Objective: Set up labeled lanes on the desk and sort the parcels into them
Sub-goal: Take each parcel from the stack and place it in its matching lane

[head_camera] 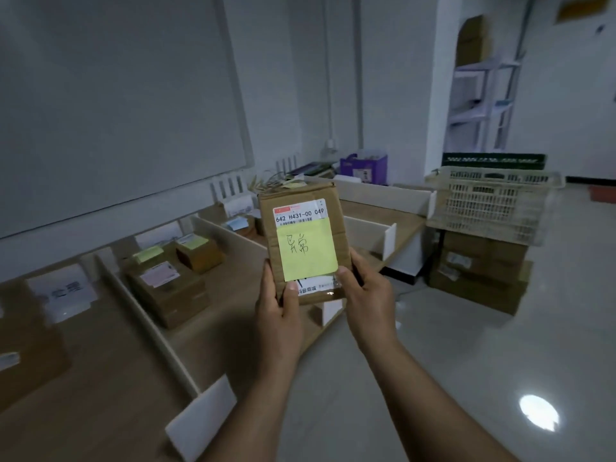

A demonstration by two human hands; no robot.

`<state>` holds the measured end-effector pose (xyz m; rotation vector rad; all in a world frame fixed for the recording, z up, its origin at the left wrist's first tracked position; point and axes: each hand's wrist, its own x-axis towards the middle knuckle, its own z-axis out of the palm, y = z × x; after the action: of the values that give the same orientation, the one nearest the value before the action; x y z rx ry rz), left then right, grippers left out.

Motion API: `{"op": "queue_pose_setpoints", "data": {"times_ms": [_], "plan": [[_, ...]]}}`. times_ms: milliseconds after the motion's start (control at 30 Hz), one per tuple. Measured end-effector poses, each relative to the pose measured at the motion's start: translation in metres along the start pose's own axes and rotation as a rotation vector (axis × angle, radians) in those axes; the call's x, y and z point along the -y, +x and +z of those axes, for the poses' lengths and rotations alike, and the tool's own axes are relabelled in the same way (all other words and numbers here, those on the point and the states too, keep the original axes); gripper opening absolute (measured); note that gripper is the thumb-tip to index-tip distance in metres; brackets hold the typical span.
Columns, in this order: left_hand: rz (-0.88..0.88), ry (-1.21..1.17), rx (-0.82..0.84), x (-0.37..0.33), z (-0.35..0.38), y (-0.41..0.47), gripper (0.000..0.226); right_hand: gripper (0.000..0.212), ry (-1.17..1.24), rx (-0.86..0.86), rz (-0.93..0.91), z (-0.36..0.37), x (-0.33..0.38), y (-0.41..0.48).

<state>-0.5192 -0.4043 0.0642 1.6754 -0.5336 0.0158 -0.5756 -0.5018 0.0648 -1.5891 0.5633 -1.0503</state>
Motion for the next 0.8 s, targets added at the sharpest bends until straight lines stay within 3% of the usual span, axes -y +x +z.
{"op": "queue_pose_setpoints", "data": {"times_ms": [467, 800], "plan": [[-0.016, -0.134, 0.192, 0.021, 0.236, 0.171, 0.053, 0.039, -0.149, -0.187, 0.034, -0.076, -0.077, 0.243], [0.025, -0.140, 0.243, 0.042, 0.353, 0.271, 0.053, 0.037, -0.141, -0.277, 0.037, -0.097, -0.128, 0.374]]}}
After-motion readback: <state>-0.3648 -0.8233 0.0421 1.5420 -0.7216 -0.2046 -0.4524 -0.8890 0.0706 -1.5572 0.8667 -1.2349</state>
